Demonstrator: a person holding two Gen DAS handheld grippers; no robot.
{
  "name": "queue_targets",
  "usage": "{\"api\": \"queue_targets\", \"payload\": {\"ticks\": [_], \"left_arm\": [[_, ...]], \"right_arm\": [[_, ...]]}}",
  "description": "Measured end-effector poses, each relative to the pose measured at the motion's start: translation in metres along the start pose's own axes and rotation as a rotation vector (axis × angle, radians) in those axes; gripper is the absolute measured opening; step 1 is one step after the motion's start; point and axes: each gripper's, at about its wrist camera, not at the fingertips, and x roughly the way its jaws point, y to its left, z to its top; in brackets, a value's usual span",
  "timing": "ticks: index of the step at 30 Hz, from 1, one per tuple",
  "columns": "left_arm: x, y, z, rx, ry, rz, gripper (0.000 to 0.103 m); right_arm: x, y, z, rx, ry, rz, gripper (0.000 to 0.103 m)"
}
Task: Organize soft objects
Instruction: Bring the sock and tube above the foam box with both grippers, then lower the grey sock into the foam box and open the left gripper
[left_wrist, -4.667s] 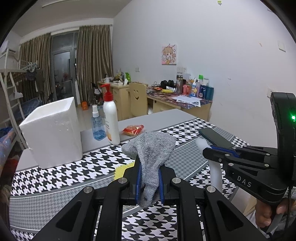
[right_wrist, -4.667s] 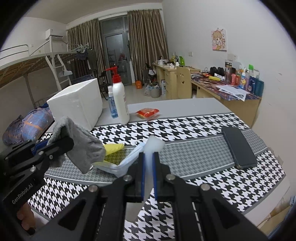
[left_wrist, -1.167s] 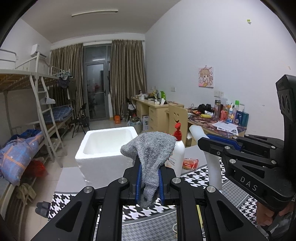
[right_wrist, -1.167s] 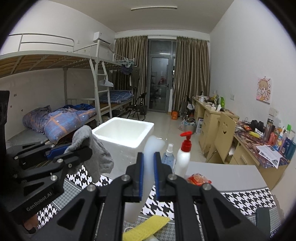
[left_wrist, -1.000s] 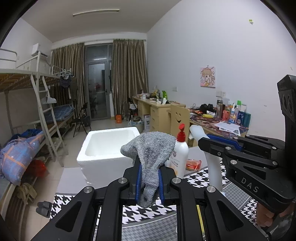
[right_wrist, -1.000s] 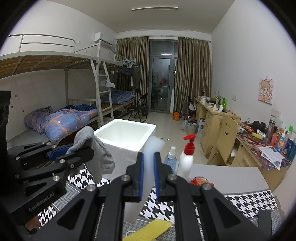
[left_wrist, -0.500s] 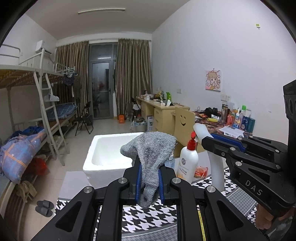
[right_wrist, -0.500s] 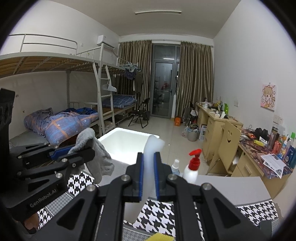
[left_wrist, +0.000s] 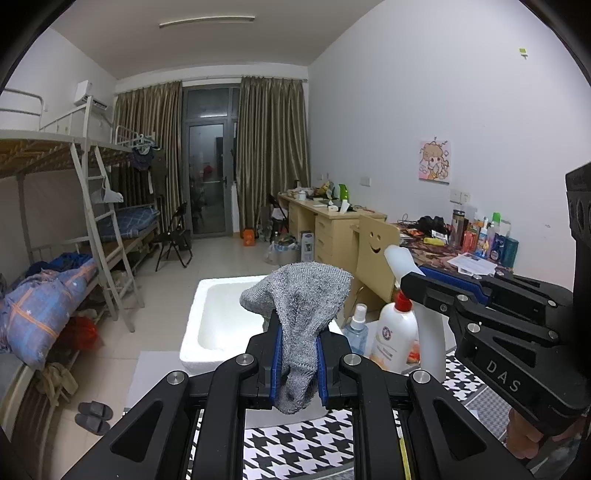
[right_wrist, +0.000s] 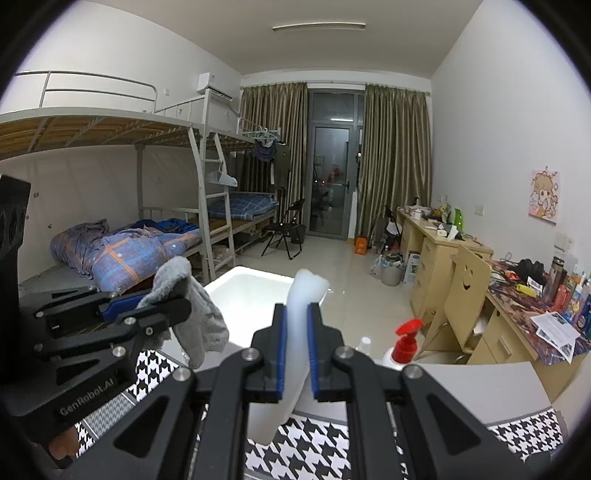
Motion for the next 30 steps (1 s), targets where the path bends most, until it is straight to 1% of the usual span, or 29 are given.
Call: {"api": "queue_targets", "payload": {"ticks": [8,23,30], "left_arm": [[0.014,0.012,0.005,-0.014,0.011,-0.006,0.016],[0.04,0.018,0.013,-0.038,0.037,-0.006,0.016],[0.042,0.021,0.012,-0.045,0.037,-0.001,0.016]], "right_arm": [[0.016,0.002,0.005,0.01,0.009,0.019,0.013],[0.051,-0.002,0.01,0.02,0.052,0.017,0.013],[0.055,-0.003,0.014,0.025,0.05,0.015,0.013]]}}
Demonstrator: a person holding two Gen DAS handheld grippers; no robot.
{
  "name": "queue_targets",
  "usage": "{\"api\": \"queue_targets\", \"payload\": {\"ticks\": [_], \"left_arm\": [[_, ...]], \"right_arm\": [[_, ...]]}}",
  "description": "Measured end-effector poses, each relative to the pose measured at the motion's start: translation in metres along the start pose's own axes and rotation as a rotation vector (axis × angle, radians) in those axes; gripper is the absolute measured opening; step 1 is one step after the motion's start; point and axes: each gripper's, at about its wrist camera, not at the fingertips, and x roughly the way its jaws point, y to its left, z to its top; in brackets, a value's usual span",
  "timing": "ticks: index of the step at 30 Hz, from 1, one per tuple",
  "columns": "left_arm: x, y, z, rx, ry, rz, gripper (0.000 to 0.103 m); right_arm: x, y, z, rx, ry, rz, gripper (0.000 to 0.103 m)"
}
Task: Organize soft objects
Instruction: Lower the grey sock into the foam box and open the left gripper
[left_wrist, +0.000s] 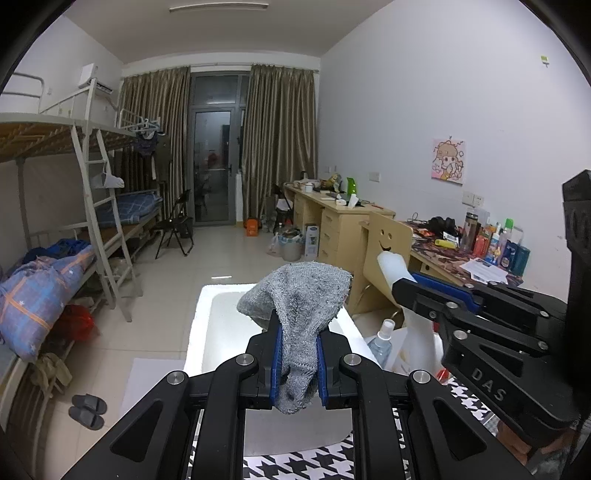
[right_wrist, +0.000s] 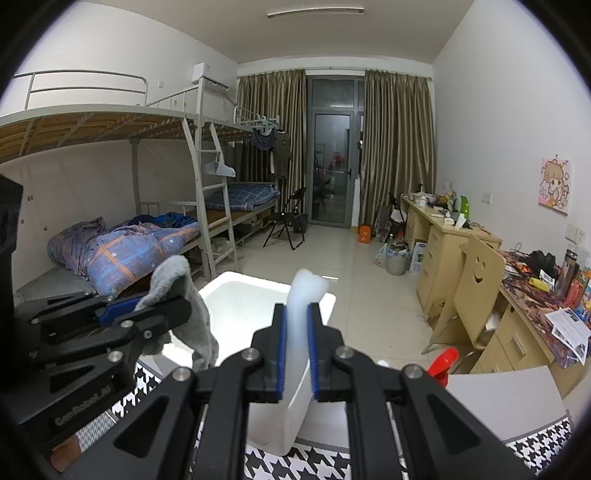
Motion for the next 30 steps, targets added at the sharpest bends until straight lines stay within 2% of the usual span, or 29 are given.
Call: {"api": "queue_targets", "payload": {"ticks": [12,30], "left_arm": [[0.012,0.009,0.01,-0.002,0.009,0.012,0.016],[0.057,0.022,0.013,-0.02,0.106,-0.012,0.018]], "right_arm": [[0.002,0.002,0.004,0.003,0.004,0.003,0.014],[0.01,0.003,0.007,-0.008,0.018,-0.008,0.013]]}}
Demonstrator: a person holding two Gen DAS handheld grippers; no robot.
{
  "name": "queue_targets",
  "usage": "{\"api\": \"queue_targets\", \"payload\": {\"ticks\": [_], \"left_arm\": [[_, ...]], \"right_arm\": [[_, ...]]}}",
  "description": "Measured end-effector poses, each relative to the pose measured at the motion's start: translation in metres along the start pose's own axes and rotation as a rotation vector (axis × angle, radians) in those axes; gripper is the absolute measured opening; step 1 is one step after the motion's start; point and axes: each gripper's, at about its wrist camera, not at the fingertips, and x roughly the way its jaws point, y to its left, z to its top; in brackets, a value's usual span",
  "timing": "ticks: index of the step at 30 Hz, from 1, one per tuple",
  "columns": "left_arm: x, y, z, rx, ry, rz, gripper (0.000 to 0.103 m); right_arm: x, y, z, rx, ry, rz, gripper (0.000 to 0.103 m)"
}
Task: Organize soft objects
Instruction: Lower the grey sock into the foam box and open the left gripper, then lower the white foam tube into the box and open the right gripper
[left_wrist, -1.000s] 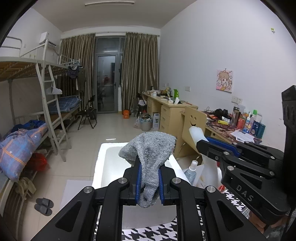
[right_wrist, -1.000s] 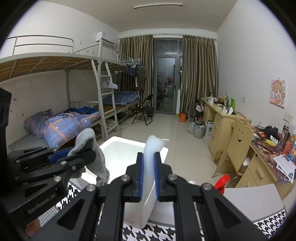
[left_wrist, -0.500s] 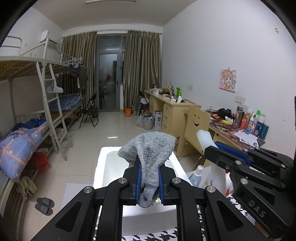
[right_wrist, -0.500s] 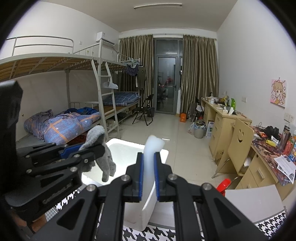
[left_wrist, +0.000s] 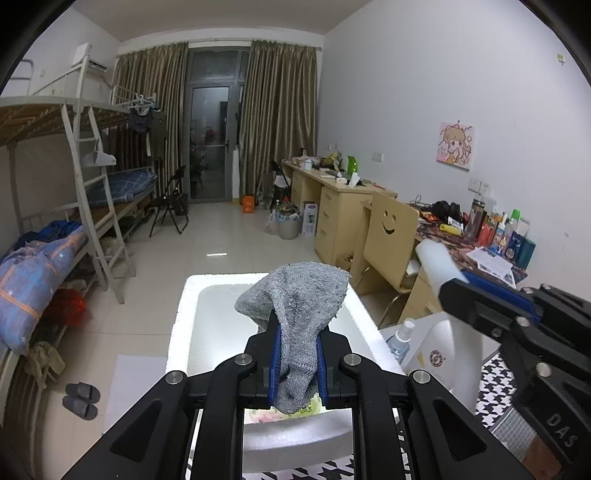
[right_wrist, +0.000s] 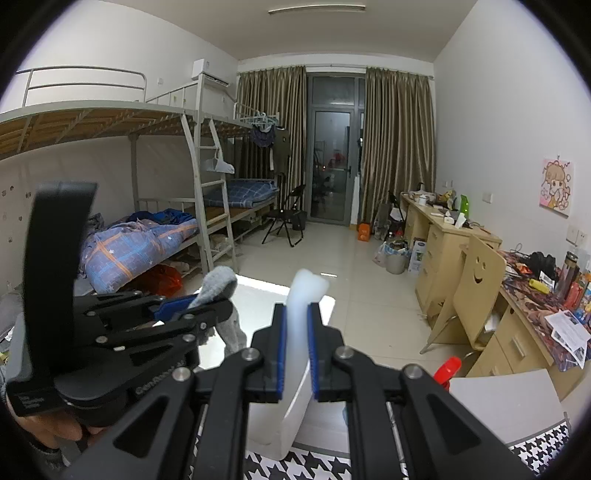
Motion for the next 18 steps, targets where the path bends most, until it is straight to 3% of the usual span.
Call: {"api": "queue_targets", "payload": {"ticks": [2,3,5,7,11,13,18], "left_arm": [[0.006,0.002,0.0,-0.006,0.019,-0.005,0.021],[0.009,0.003,0.0,-0.008,0.025,-0.008,0.029],[0.013,0.006,-0.001,-0.013,0.034,-0.008,0.05],[0.013,0.008,-0.003,-0.018,0.029,0.013,0.077],[0.006,0.018,-0.001,-0.045,0.012,0.063,0.088],[0.001,0.02,-0.001,-0.058,-0.007,0.088,0.099],[-0.014,0.024,0.0,-0.065,-0.049,0.135,0.102]], "right_arm": [[0.001,0.0,0.0,0.002,0.002,-0.002,0.013],[0.002,0.0,0.0,0.004,0.002,-0.002,0.013],[0.002,0.0,0.0,0.004,0.003,-0.005,0.013],[0.003,0.0,0.0,0.004,0.004,-0.007,0.013],[0.004,-0.002,0.0,0.006,0.007,-0.008,0.013],[0.005,-0.001,0.001,0.005,0.009,-0.005,0.013],[0.008,0.001,0.001,0.003,0.011,0.012,0.013]]}}
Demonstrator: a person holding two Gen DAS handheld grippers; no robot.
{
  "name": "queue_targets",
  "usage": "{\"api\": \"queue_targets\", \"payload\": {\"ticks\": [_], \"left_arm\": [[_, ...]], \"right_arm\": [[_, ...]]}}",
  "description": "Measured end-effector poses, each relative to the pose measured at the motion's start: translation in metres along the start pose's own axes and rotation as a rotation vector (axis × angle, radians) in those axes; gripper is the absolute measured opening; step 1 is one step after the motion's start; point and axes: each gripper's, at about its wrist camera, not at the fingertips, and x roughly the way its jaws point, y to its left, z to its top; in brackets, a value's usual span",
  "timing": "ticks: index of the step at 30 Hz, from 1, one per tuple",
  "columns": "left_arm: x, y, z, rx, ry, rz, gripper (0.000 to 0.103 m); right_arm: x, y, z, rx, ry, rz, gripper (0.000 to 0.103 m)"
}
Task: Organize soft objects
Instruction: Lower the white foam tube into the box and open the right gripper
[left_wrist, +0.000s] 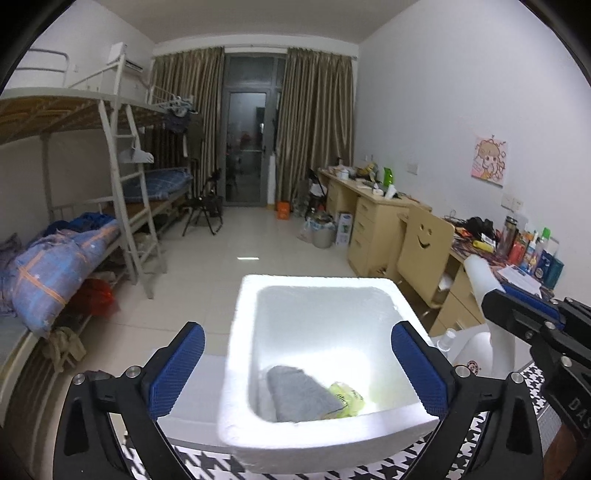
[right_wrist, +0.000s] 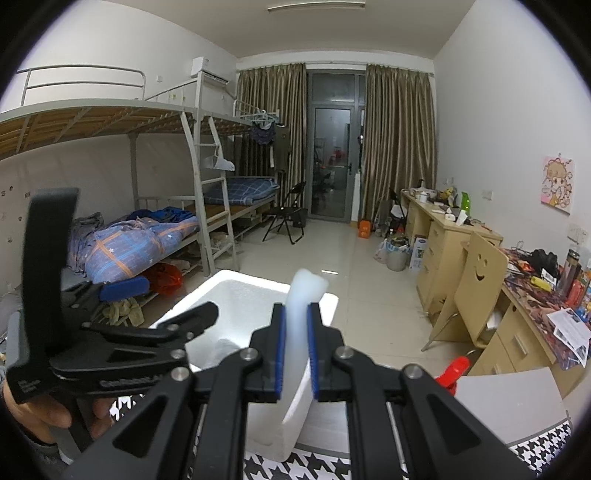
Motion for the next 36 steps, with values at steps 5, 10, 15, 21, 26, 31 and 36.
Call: {"api": "queue_targets", "payload": {"ticks": [5,10,15,21,26,31,36], "left_arm": [[-0.01,0.004,0.0,0.003,-0.024,0.03,0.102],[-0.02,0.01,-0.003,0.0,-0.035,0.048,0.102],[-0.031,0.018,-0.006,-0.007,-0.049,0.07,0.102],[-0.039,0.028,-0.011,-0.021,-0.049,0.091,0.102],[-0.045,0.036,-0.014,-0.03,-0.054,0.112,0.102],[-0.05,0.042,-0.018,-0.037,-0.051,0.122,0.102],[-0.053,0.05,-0.022,-0.056,-0.051,0.138,0.102]], "right_arm": [[0.003,0.003,0.0,-0.013,-0.008,0.02,0.013],[0.004,0.006,0.001,-0.024,-0.023,0.041,0.013],[0.008,0.012,0.002,-0.037,-0.029,0.052,0.013],[0.017,0.012,-0.001,-0.04,-0.009,0.067,0.013],[0.024,0.017,-0.002,-0.046,0.004,0.063,0.013],[0.031,0.021,0.0,-0.044,0.021,0.061,0.013],[0.037,0.022,0.001,-0.045,0.037,0.065,0.013]]}}
